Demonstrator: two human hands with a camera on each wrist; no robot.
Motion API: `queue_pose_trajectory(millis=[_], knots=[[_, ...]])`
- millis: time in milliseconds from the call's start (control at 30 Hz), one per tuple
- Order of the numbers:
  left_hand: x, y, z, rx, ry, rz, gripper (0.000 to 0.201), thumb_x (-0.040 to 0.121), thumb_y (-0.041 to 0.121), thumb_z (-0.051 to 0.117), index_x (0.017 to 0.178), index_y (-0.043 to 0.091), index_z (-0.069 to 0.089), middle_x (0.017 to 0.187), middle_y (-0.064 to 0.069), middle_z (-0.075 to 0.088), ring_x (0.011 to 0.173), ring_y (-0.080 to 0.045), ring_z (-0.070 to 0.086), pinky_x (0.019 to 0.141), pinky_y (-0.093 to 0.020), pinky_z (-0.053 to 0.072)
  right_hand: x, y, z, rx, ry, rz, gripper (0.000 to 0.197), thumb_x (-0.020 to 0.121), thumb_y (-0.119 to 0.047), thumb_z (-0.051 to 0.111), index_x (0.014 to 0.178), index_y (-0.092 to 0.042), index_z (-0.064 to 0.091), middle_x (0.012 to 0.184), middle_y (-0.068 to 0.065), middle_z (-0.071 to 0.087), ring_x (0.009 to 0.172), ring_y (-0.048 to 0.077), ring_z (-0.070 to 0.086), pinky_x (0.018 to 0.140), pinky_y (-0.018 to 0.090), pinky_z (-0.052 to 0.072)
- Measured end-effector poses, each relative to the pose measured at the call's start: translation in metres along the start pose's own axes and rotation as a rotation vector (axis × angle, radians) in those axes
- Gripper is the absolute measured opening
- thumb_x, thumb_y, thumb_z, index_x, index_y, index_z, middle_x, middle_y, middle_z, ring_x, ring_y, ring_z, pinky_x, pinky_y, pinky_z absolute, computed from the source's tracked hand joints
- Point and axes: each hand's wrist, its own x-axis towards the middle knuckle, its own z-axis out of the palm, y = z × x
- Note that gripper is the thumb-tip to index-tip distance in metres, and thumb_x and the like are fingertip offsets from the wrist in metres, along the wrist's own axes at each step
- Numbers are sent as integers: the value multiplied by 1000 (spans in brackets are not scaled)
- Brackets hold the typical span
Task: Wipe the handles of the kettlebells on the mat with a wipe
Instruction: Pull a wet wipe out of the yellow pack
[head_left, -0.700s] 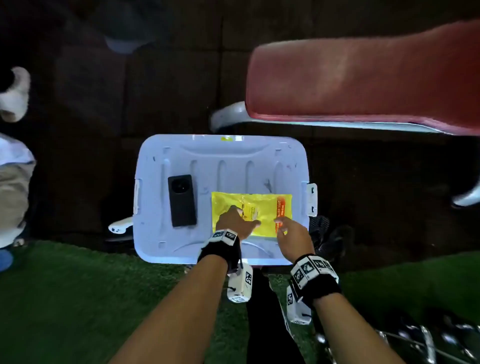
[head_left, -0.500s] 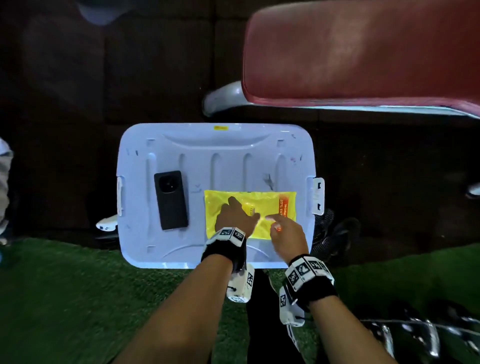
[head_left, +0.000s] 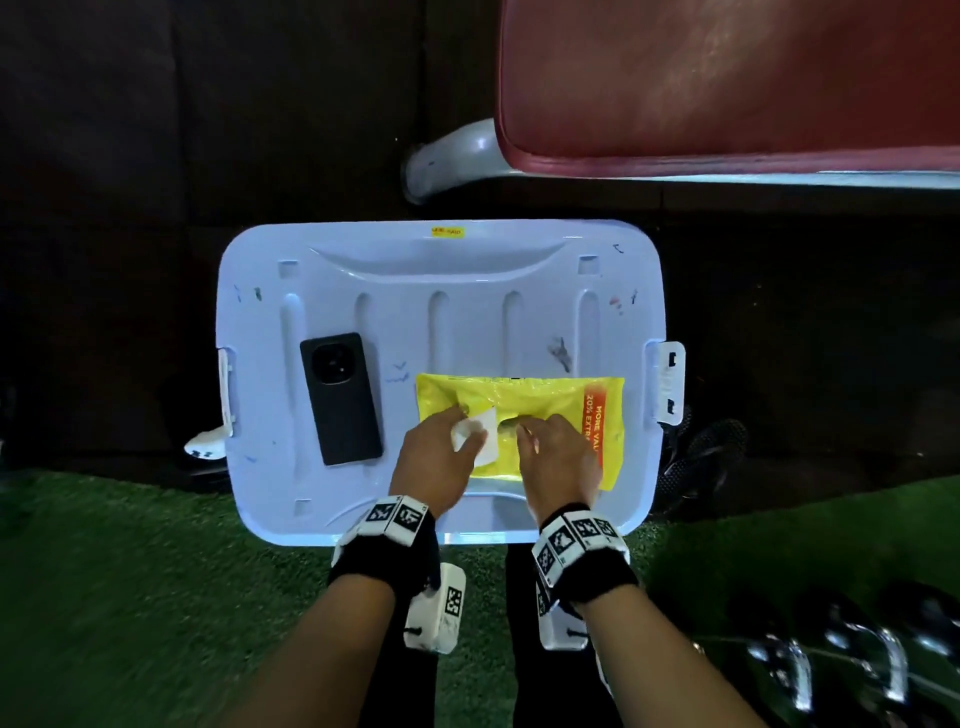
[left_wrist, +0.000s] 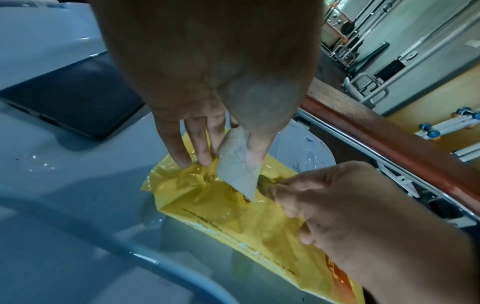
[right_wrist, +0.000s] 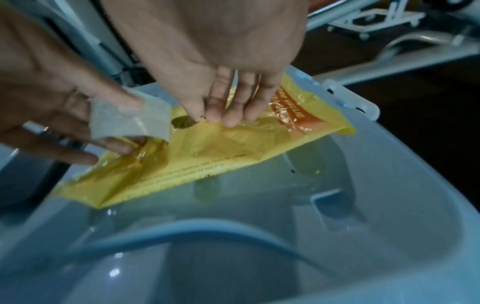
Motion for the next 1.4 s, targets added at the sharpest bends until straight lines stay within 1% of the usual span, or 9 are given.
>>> queue_pose_trajectory(millis=[167, 367, 567, 700, 833, 1000, 1100, 1200, 1400], knots=[[7, -7, -2, 3, -43, -22, 44, 97, 38, 67, 134, 14, 66, 128, -13, 70, 119, -29, 64, 90, -25, 43, 5, -5, 5, -203, 29, -88, 7, 90, -30, 71, 88, -26, 77, 80, 4, 70, 66, 33, 67, 68, 40, 50], [13, -11, -2, 85, -98, 37, 31, 99, 40, 64, 113, 12, 69, 113, -12, 74, 107, -33, 65, 76, -26, 38, 9, -1, 19, -19, 113, -116, 8, 82, -26, 77, 76, -21, 77, 77, -2, 71, 62, 26, 66, 64, 32, 50], [16, -18, -7, 121, -191, 76, 32, 100, 38, 63, 113, 10, 66, 122, -8, 71, 119, -28, 62, 74, -26, 33, 10, 3, 35, 165, 130, -66, 6, 81, -20, 77, 80, -15, 81, 88, 0, 75, 71, 28, 68, 68, 34, 53], [16, -20, -10, 146, -219, 104, 32, 102, 39, 60, 116, 11, 65, 143, -7, 62, 133, -24, 56, 89, -26, 38, 12, -3, 39, 184, 184, -29, 6, 81, -12, 77, 76, -15, 80, 87, 1, 74, 66, 30, 65, 65, 31, 49], [15, -19, -9, 175, -220, 107, 33, 103, 38, 58, 118, 10, 65, 141, -8, 63, 131, -27, 56, 94, -29, 41, 6, 0, 36, 251, 140, -45, 7, 84, -8, 74, 79, -10, 78, 91, 5, 73, 66, 29, 66, 63, 33, 52], [14, -20, -8, 176, -227, 115, 35, 103, 38, 57, 126, 12, 65, 152, -7, 55, 134, -27, 54, 100, -29, 41, -6, 10, 13, 538, -56, 115, 2, 90, -14, 74, 89, -12, 74, 97, -1, 67, 79, 6, 64, 73, 26, 51], [14, -22, -7, 197, -247, 112, 39, 104, 40, 57, 131, 13, 64, 162, -3, 41, 137, -27, 52, 103, -30, 41, -20, 14, -14, 878, -146, 344, 3, 95, -16, 67, 94, -15, 69, 111, 1, 72, 91, 17, 70, 75, 30, 57], [15, -25, -4, 230, -256, 118, 43, 104, 43, 54, 134, 13, 62, 164, -4, 37, 139, -27, 50, 100, -29, 39, -36, 16, -37, 1276, -85, 497, 10, 99, -10, 58, 90, -15, 61, 96, 6, 72, 82, 24, 71, 70, 35, 56], [11, -30, 0, 191, -223, 143, 53, 106, 41, 52, 151, 15, 47, 167, -2, 30, 145, -26, 44, 108, -29, 36, -51, 20, -35, 560, 332, 271, 17, 86, -9, 68, 85, -20, 55, 73, -8, 67, 70, 12, 67, 66, 31, 54]])
